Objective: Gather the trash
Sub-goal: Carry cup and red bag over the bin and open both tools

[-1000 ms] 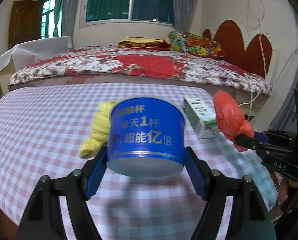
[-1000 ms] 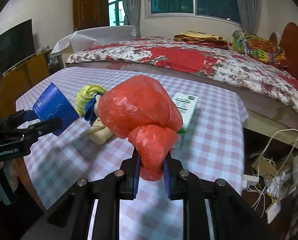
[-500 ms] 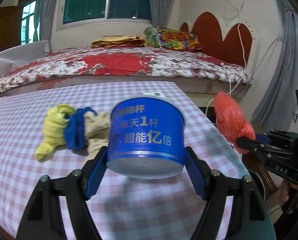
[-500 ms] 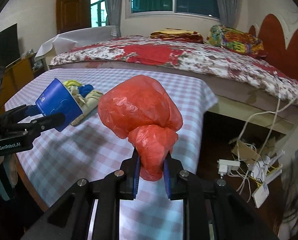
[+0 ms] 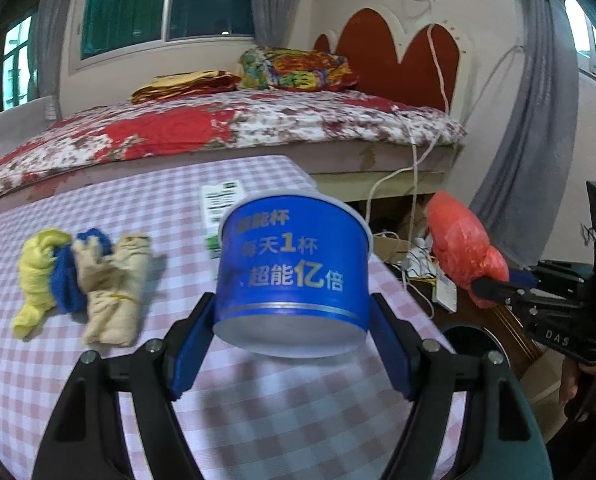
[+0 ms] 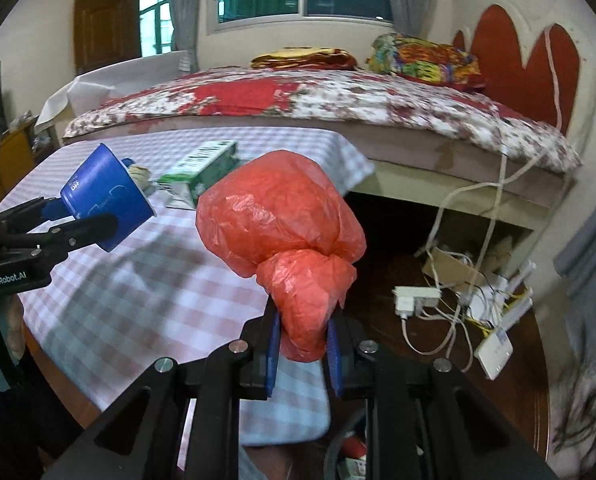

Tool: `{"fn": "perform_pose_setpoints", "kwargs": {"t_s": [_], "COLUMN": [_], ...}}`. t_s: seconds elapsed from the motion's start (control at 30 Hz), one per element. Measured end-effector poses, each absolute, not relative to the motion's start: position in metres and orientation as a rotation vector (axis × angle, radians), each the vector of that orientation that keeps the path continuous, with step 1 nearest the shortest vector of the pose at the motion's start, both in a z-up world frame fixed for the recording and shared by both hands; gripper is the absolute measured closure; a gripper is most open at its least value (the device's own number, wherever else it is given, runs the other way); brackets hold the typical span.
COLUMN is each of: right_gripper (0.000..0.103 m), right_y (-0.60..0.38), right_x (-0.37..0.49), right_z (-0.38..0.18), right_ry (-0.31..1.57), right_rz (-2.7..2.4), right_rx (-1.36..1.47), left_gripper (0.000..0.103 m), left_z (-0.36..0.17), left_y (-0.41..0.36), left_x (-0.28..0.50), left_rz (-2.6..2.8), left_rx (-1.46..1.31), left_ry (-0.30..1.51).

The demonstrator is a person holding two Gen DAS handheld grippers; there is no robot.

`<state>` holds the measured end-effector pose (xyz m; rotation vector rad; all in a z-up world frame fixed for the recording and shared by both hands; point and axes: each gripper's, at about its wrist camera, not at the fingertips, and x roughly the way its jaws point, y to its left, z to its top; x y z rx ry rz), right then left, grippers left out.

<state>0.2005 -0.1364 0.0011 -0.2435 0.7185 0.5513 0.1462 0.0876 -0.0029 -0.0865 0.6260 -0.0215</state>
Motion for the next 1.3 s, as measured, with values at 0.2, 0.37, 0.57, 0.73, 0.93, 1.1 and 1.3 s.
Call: {"fn": "perform_pose_setpoints", "kwargs": {"t_s": [0.2, 0.37, 0.57, 0.73, 0.93, 1.1, 1.3], "right_gripper": [0.081, 0.081, 0.081, 0.081, 0.081, 0.081, 0.081], "right_y": [-0.168, -0.192, -0.221, -0.247, -0.28, -0.309, -0.343], "right_x": [0.198, 0.195, 0.193, 0.188, 0.178, 0.17, 0.158], "right_z": [-0.004, -0.011, -0.017, -0.022, -0.035, -0.044, -0.052], "right_ry": [0.736, 0.757, 0.779, 0.792, 0.828, 0.854, 0.876], "right_rz": [0.49, 0.453, 0.401, 0.348, 0.289, 0.241, 0.191], "right_rx": [-0.222, -0.215, -0.201, -0.182, -0.17, -0.147, -0.117], "left_gripper": [0.027, 0.027, 0.027, 0.027, 0.027, 0.027, 0.027], "left_z": [-0.004, -0.004, -0.009, -0.012, -0.019, -0.026, -0.039], "left_y": [0.059, 0.04, 0.012, -0.02, -0.053, -0.084, -0.118], "left_x": [0.153, 0.157, 0.159, 0.159, 0.161, 0.16, 0.157], "left_rz": [-0.09, -0.134, -0.197, -0.263, -0.33, -0.386, -0.443], "left_rx": [-0.066, -0.052, -0.042, -0.02, 0.004, 0.031, 0.063], "left_ry": [0.633, 0.637, 0.654, 0.664, 0.685, 0.71, 0.743]}}
